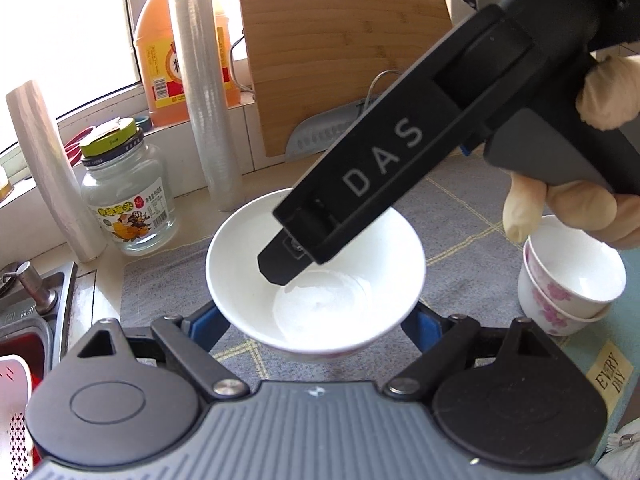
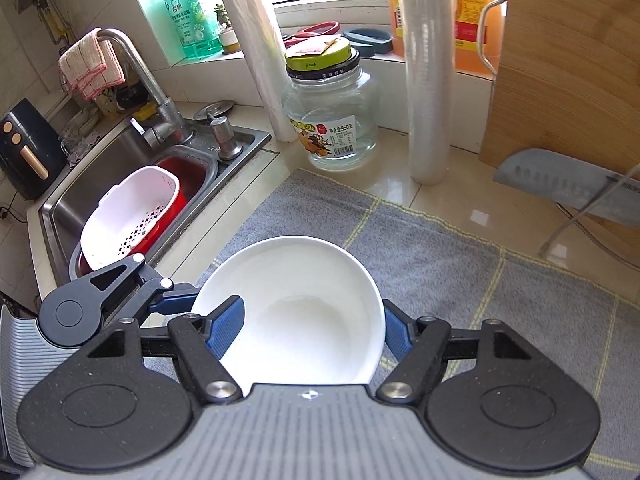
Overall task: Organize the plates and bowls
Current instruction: 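Lift the pink-flowered bowl off the mat with the right tool, then carry the pink-flowered bowl with the right tool over the nested white bowls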
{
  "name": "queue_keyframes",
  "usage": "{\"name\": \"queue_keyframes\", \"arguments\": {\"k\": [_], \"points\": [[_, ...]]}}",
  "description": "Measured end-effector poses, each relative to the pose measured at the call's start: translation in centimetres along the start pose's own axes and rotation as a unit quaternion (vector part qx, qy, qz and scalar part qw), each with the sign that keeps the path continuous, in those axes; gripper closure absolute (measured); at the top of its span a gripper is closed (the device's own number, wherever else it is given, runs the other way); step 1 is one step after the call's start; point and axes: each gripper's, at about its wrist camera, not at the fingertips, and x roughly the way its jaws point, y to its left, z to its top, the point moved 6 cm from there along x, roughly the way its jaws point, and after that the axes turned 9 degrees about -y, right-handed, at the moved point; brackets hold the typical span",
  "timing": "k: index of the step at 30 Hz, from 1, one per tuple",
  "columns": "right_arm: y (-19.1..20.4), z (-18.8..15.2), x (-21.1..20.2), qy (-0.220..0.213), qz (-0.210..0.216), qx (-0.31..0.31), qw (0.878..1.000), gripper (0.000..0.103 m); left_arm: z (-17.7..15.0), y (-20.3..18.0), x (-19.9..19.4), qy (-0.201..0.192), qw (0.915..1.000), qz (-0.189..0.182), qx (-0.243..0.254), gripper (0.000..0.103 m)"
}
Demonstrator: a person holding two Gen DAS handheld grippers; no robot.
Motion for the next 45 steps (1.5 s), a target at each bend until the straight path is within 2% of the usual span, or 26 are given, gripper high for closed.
{"name": "queue_keyframes", "arguments": {"k": [7,17,33,45], "points": [[-0.8,-1.6,-2.9,-0.007,-0.013,0.014,1.0,0.025,0.6,-2.5,-1.0,0.002,0.9995,-0.028,0.017,0.012],[-3.6,-3.7,-6.9,-0.02,-0.052,0.053,0.997,0.025,2.0,-6.6,-1.2,-0.009,0.9954,-0.08,0.053,0.012],[-8.5,-7.5,-13.4,-0.042,-0.135,0.113,0.983,0.025,3.6,-13.6,0.3,-0.026,0.9794,-0.175,0.097,0.012],[-10.5,-10.9,-15.4,-0.038,-0.163,0.154,0.974,0.025,2.5,-17.4,1.1,-0.009,0.969,-0.217,0.117,0.012]]}}
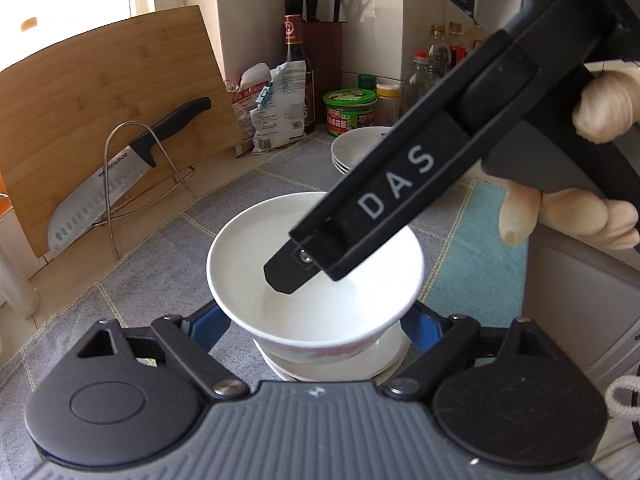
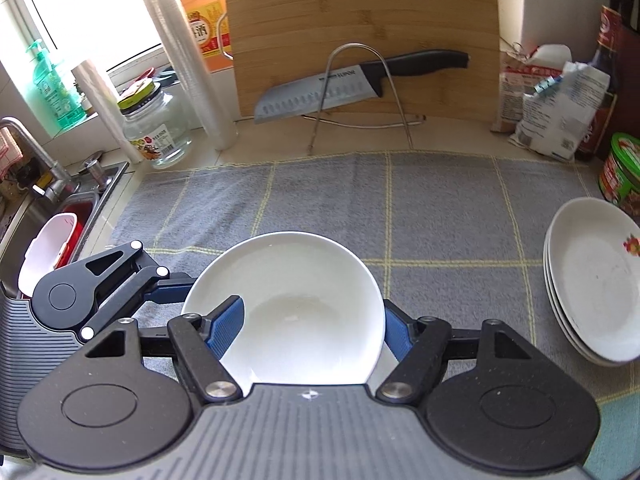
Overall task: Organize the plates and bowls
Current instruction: 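Carry the pink-flowered bowl with the right tool over the nested white bowls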
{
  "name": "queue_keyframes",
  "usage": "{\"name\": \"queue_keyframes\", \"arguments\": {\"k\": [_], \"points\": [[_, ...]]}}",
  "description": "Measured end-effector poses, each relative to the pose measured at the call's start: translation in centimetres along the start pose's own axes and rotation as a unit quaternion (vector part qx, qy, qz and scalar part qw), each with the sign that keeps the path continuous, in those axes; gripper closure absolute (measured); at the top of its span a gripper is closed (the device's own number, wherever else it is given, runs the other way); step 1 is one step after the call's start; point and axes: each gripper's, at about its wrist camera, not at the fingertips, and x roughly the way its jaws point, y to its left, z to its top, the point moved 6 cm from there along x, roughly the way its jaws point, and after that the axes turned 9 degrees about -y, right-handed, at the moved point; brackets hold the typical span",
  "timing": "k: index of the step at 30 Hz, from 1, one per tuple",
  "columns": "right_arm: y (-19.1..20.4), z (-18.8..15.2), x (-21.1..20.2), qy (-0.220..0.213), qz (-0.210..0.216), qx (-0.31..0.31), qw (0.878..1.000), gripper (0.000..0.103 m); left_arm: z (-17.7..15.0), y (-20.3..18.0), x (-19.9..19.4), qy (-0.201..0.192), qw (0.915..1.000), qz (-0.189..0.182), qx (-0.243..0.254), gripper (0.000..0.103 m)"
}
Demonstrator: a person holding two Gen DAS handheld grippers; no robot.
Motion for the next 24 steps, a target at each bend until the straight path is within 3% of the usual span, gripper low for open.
{"name": "queue_keyframes", "arguments": {"k": [24], "points": [[-1.3,-1.2,0.9,0.014,0.003,0.019,1.0,0.025,-0.4,-0.7,1.2,0.026,0.9991,-0.022,-0.025,0.012]]}}
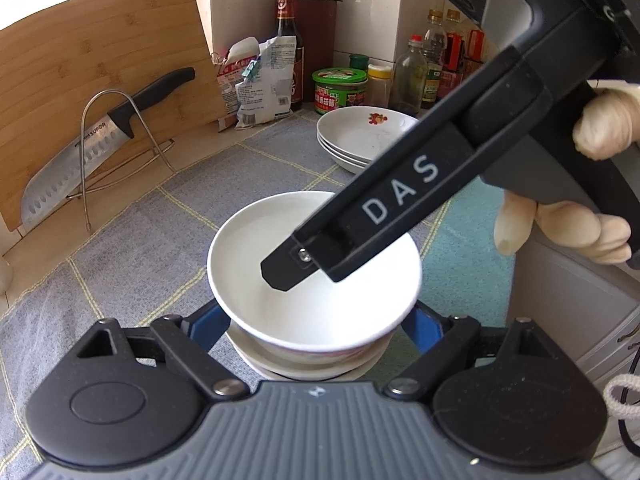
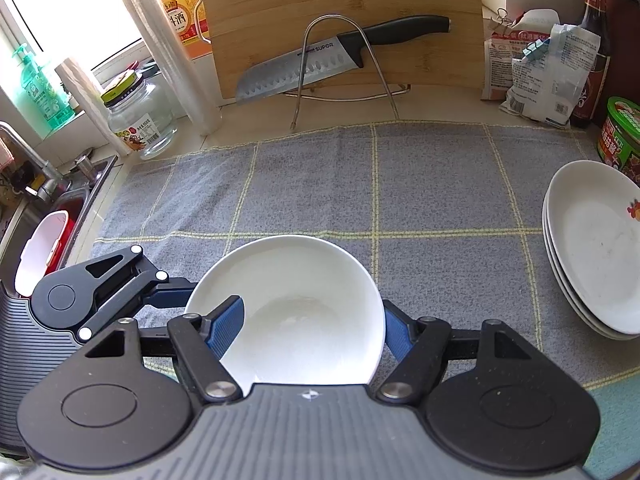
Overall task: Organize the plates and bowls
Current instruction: 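Carry the pink-flowered bowl with the right tool over the nested white bowls, then lower the pink-flowered bowl into the white bowls and open the right tool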
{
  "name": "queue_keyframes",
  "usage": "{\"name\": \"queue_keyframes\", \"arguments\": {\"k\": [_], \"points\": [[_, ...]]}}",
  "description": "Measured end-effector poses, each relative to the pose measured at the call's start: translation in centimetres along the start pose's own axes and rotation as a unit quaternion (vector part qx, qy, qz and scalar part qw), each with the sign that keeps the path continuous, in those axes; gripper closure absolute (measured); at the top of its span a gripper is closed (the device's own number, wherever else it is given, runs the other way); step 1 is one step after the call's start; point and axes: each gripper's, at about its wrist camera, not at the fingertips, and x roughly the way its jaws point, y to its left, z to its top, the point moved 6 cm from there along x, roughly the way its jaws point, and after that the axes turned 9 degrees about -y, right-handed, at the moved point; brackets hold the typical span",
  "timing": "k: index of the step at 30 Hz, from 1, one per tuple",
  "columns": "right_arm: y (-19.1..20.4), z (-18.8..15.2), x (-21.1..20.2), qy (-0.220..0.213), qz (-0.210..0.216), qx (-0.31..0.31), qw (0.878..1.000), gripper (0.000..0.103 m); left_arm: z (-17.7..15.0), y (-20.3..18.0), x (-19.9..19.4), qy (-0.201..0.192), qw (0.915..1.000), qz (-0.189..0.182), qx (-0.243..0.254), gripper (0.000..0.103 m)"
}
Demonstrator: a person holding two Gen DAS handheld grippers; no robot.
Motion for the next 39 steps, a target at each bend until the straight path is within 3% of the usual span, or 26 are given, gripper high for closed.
{"name": "queue_keyframes", "arguments": {"k": [12,24,29,39], "points": [[0.1,0.0,0.1,-0.003,0.005,-0.003,1.0,0.024,0.0,0.1,0.1,0.002,1.0,0.002,0.004,0.008],[0.4,-0.1,-0.8,-0.026,0.013,-0.018,0.999,0.006,-0.6,0.2,-1.8,-0.014,0.9997,-0.014,0.015,0.006],[-0.1,-0.1,-2.4,-0.056,0.003,-0.034,0.998,0.003,-1.9,1.2,-2.5,-0.017,0.9993,-0.012,0.032,0.004],[-1.2,-3.4,-5.5,-0.069,-0.035,-0.054,0.996,0.0,-6.2,2.2,-0.2,0.027,0.9985,-0.034,0.035,0.004]]}}
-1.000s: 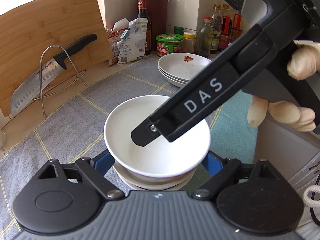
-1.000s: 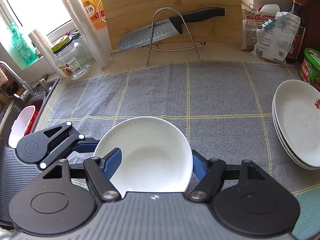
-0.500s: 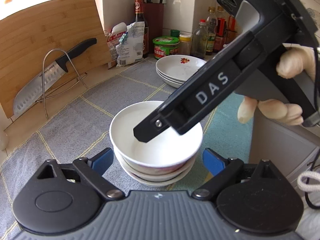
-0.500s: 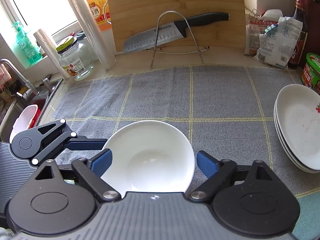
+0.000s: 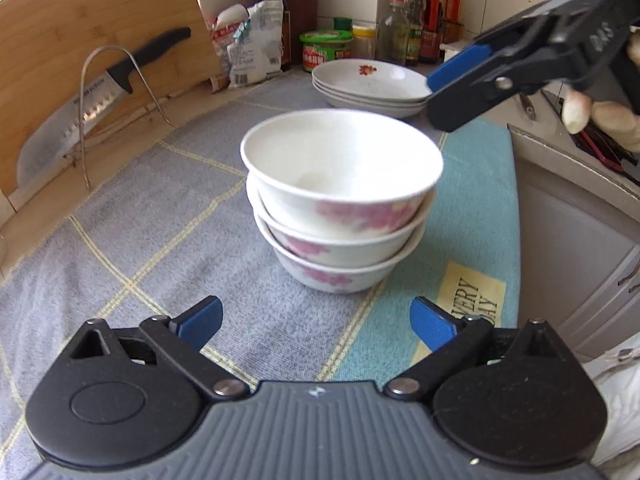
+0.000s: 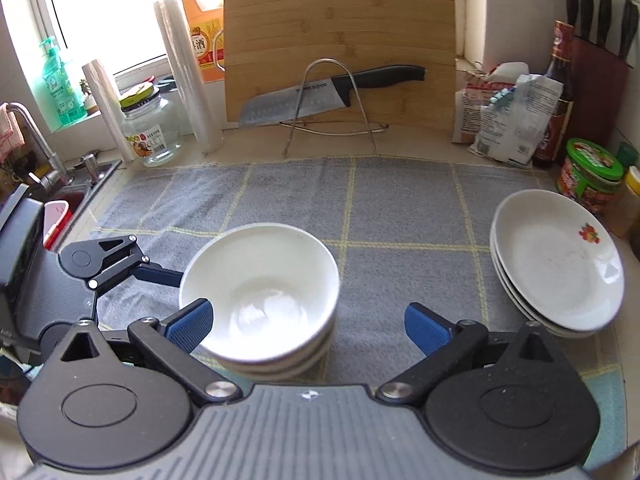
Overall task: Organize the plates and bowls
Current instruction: 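Lower the pink-flowered bowl into the white bowls and open the right tool, then grip the rim of the bowl stack with the right tool and lift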
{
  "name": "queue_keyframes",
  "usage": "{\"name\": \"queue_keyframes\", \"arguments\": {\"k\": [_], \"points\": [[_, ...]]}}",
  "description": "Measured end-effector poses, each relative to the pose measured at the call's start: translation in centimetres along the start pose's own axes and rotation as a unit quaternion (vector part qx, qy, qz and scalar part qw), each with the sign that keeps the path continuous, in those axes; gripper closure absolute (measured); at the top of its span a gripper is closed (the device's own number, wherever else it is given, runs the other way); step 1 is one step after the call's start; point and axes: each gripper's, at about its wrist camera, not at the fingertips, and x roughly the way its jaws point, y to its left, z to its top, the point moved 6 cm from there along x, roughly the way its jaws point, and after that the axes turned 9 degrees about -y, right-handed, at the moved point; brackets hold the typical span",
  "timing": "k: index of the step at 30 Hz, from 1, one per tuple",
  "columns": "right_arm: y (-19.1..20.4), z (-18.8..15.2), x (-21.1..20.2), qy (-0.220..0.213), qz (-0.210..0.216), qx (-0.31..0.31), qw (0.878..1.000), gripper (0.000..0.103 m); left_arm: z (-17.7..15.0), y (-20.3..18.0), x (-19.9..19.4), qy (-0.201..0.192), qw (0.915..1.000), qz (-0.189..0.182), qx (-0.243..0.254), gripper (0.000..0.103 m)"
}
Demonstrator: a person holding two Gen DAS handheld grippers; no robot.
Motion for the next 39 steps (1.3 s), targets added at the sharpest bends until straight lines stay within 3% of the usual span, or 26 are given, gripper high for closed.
{"name": "queue_keyframes", "arguments": {"k": [6,10,18,24,28,34,39], "points": [[-0.3,-3.5,0.6,0.042,-0.035,-0.027,0.998,0.0,-0.8,0.3,1.6,0.008,0.9999,-0.011,0.0,0.004],[-0.2,-5.3,3.0,0.075,-0.027,-0.064,0.995,0.0,-1.1,0.5,2.2,0.015,0.9998,-0.006,-0.011,0.004],[-0.7,-5.9,8.0,0.096,0.043,-0.156,0.982,0.0,-0.5,0.6,3.3,0.027,0.9987,0.039,-0.017,0.001],[-1.1,-5.9,8.7,0.09,0.13,-0.228,0.961,0.0,-0.1,0.6,3.7,0.036,0.9969,0.062,-0.035,0.0],[-1.3,-5.9,8.8,0.086,0.166,-0.261,0.947,0.0,0.1,0.6,3.9,0.042,0.995,0.076,-0.048,0.0],[-1.2,-5.7,9.0,0.082,0.187,-0.279,0.938,0.0,0.3,0.7,4.1,0.06,0.9923,0.089,-0.06,0.0],[-1.0,-5.4,9.3,0.085,0.191,-0.283,0.936,0.0,0.4,0.9,4.4,0.052,0.994,0.08,-0.052,0.0]]}}
